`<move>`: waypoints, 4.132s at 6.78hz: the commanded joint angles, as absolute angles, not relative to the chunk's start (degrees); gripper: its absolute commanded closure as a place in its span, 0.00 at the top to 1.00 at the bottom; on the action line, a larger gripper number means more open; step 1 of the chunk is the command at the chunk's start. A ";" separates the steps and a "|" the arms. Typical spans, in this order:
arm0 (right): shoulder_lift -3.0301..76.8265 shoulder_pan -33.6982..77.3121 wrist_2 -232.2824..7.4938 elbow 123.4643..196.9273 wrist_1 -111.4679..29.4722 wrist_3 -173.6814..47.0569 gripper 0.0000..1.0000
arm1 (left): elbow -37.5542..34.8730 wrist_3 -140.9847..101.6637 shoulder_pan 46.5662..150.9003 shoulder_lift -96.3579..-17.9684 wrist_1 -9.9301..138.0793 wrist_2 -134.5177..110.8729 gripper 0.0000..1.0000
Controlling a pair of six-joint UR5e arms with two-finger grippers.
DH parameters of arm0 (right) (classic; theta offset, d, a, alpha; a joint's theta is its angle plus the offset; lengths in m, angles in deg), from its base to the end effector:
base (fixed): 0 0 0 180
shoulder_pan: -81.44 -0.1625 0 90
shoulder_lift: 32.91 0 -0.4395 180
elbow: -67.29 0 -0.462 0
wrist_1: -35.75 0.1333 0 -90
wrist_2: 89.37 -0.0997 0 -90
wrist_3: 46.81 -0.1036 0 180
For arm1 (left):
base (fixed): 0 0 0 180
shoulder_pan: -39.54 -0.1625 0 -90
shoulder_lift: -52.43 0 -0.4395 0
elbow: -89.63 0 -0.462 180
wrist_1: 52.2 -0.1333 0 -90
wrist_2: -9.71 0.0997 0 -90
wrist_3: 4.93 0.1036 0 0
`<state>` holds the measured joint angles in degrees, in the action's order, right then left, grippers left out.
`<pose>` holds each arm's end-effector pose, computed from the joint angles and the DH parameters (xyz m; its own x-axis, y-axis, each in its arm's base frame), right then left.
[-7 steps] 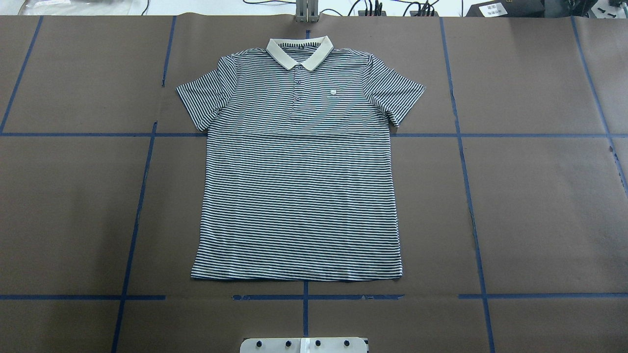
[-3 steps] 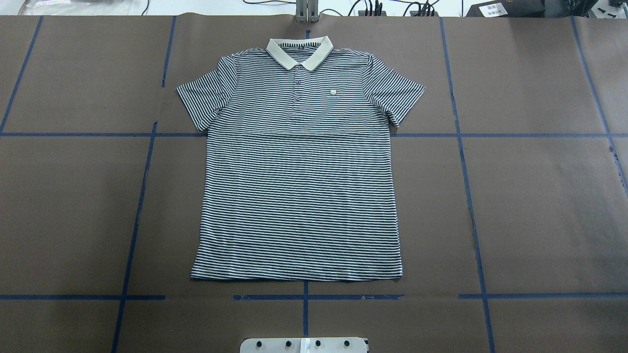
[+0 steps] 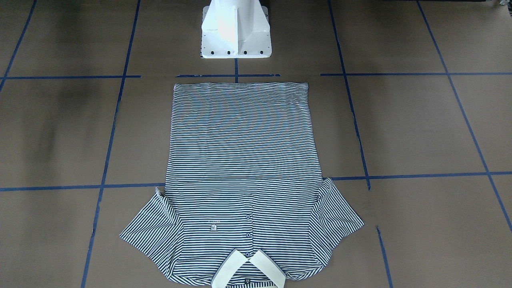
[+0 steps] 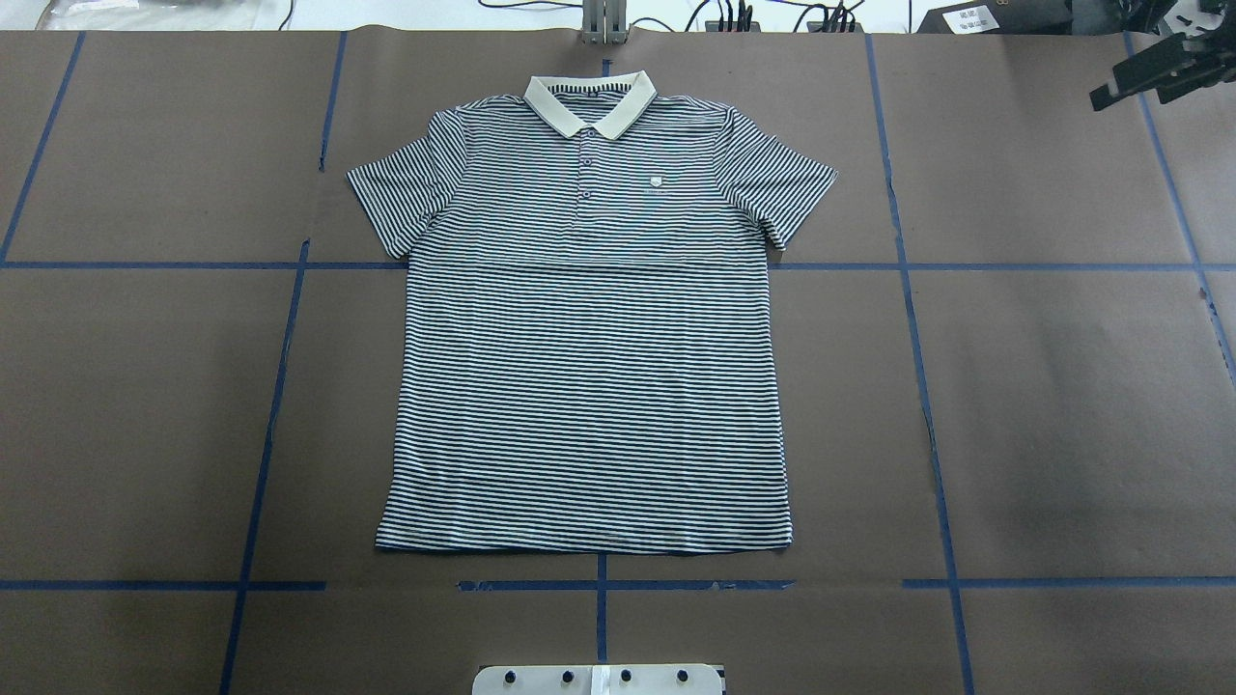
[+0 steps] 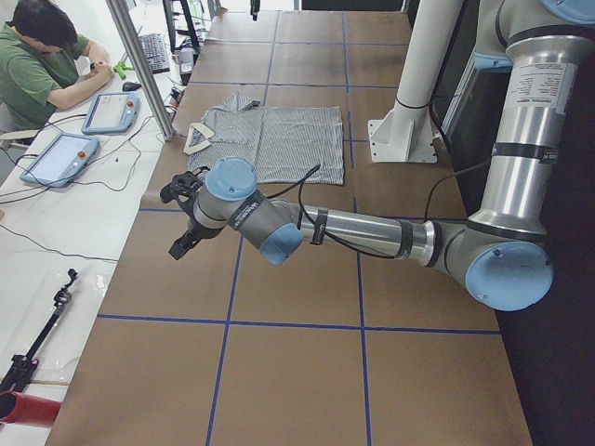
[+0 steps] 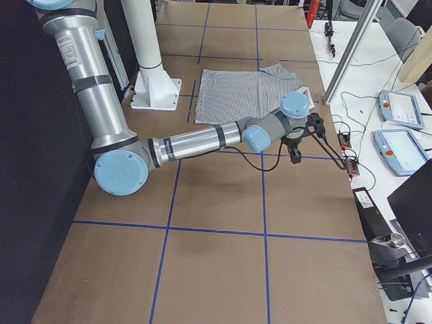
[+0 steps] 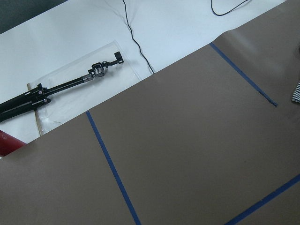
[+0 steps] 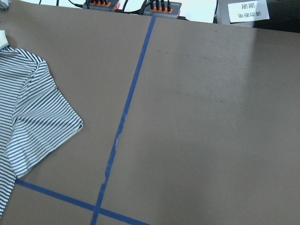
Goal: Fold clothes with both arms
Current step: 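Move the right gripper over the sleeve nearest it and grasp its edge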
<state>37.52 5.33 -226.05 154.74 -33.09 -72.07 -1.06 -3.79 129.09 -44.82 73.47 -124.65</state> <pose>-0.1145 -0.7044 0.4356 0.5852 -0.2181 0.7810 -0.0675 0.9467 0.3150 -0.0559 -0.6368 0.5195 0.7109 0.5022 -0.4924 -0.0198 0.7142 0.6997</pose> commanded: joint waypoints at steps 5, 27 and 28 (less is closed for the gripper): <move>24.24 28.25 -196.88 139.38 -15.93 -106.84 0.68 | -0.99 -3.79 128.40 -44.95 74.70 -124.59 1.00; 15.81 33.27 -188.44 134.60 -24.24 -110.07 0.00 | -1.07 -3.52 128.31 -44.34 74.89 -124.67 1.00; 12.13 35.88 -184.77 134.44 -28.20 -114.79 0.00 | -1.07 -3.52 128.31 -44.25 74.97 -124.59 1.00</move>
